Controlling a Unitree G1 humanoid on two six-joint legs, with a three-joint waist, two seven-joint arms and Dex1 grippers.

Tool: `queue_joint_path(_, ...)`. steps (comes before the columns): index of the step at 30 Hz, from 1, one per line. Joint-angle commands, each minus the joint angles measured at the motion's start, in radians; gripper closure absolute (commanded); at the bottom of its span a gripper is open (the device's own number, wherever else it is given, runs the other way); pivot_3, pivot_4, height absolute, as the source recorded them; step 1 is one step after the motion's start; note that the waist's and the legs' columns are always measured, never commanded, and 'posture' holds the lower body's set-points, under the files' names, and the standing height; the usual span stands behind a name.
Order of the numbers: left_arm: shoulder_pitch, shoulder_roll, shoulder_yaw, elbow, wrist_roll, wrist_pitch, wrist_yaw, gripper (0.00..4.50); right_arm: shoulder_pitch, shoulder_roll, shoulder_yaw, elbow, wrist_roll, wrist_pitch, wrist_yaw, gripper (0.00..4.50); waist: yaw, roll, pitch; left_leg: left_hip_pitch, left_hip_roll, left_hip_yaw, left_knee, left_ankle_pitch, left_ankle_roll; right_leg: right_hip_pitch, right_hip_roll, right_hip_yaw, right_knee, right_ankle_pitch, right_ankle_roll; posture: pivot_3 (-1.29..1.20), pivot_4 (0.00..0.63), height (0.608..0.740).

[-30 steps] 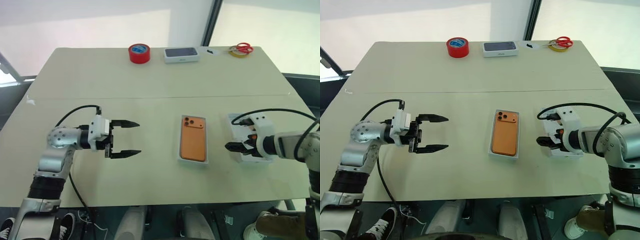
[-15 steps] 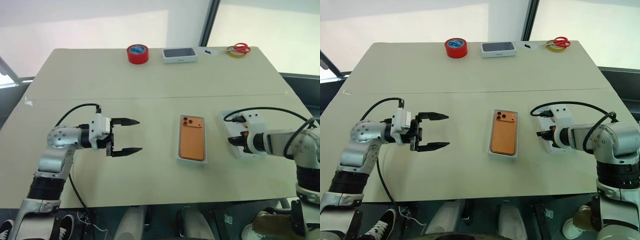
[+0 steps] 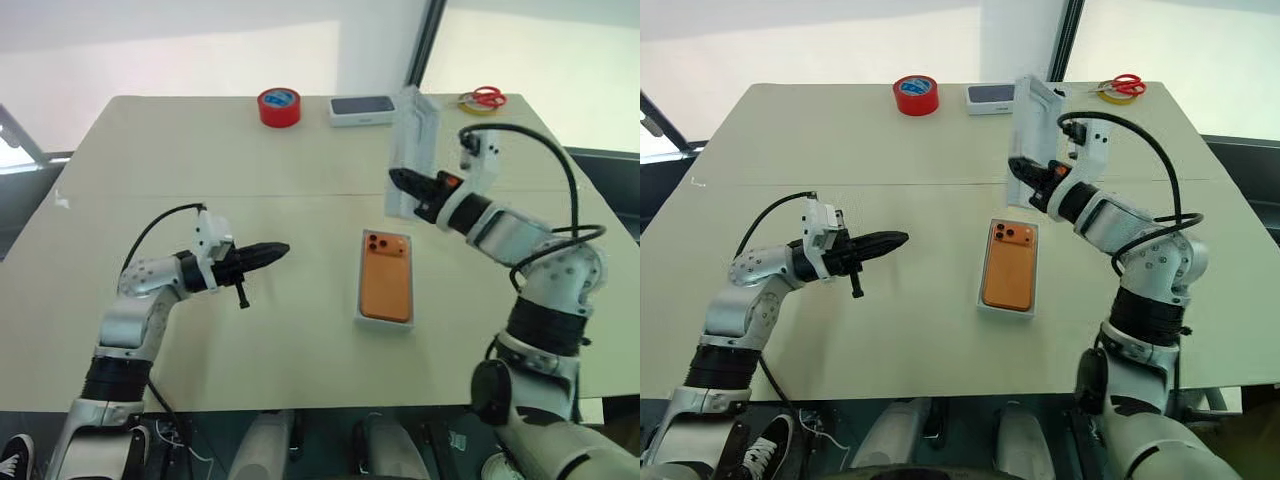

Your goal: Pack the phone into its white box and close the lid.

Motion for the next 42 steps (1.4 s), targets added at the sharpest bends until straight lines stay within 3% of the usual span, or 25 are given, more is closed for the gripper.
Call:
queue_joint_path(1,0.020,-0.011,0.013,-0.094,-0.035,0.034,0.034,4.45,0.072,0.085,-0.004,-0.083,0.346,0.078,-0.125,4.50,-0.003,0.000,0.000,0.000,0.000,0.000,0.000,0.000,0.000,0.000,0.000,0.000,0.001,0.000,0.000,0.00,0.150,0.738)
queue_joint_path(6,0.046,-0.005,0.018,-0.133,-0.044,0.054,0.044,4.45,0.226,0.023,0.144,-0.119,0.713,0.024,-0.333,4.50,-0.004,0.001,0.000,0.000,0.000,0.000,-0.001,0.000,-0.001,-0.002,0.000,0.001,0.001,0.000,0.000,0.00,0.150,0.738)
queue_joint_path(10,0.050,-0.020,0.003,-0.139,-0.035,0.048,0.061,4.45,0.332,-0.107,0.297,-0.175,0.962,-0.083,-0.386,4.50,-0.004,0.001,0.000,0.000,0.000,0.000,-0.001,0.000,0.000,-0.002,0.000,0.001,0.000,0.000,-0.001,0.00,0.150,0.738)
queue_joint_path(16,0.081,-0.061,-0.049,-0.170,-0.013,0.040,0.080,4.45,0.370,-0.211,0.396,-0.134,0.973,-0.168,-0.363,4.50,-0.006,0.001,0.000,0.000,0.000,0.000,-0.001,0.000,0.000,-0.002,0.000,0.001,-0.001,-0.001,-0.001,0.00,0.150,0.738)
queue_joint_path(21,0.104,-0.088,-0.109,-0.146,0.042,0.005,0.088,4.45,0.362,-0.237,0.447,-0.068,0.928,-0.225,-0.359,4.50,-0.002,0.001,0.000,0.000,0.000,0.001,-0.001,0.000,0.001,-0.001,-0.001,0.001,-0.001,-0.001,-0.001,0.00,0.150,0.738)
queue_joint_path(32,0.053,-0.184,-0.207,-0.020,0.131,-0.057,0.103,4.45,0.357,-0.270,0.445,-0.024,0.820,-0.269,-0.286,4.50,0.002,0.001,0.000,0.000,0.000,0.001,0.000,0.000,0.001,-0.001,-0.001,0.001,-0.001,0.000,-0.001,0.00,0.150,0.738)
queue_joint_path(35,0.024,-0.220,-0.220,-0.009,0.135,-0.052,0.112,4.50,0.379,-0.293,0.430,-0.006,0.836,-0.270,-0.277,3.55,0.003,0.001,0.000,0.000,0.000,0.001,0.000,0.000,0.001,0.000,-0.001,0.001,-0.001,0.000,-0.001,0.00,0.150,0.738)
queue_joint_path(39,-0.010,-0.251,-0.227,0.028,0.143,-0.061,0.111,4.50,0.414,-0.365,0.395,-0.026,0.764,-0.258,-0.219,1.62,0.007,0.000,-0.001,0.000,0.000,0.001,0.001,0.000,0.002,0.000,-0.001,0.001,-0.002,0.000,-0.001,0.00,0.150,0.738)
queue_joint_path(42,-0.045,-0.278,-0.234,0.066,0.155,-0.078,0.112,4.50,0.451,-0.427,0.363,-0.067,0.665,-0.266,-0.150,1.62,0.015,0.000,-0.001,-0.001,0.000,0.001,0.002,0.000,0.002,0.000,-0.001,0.001,-0.002,0.000,0.000,0.00,0.150,0.738)
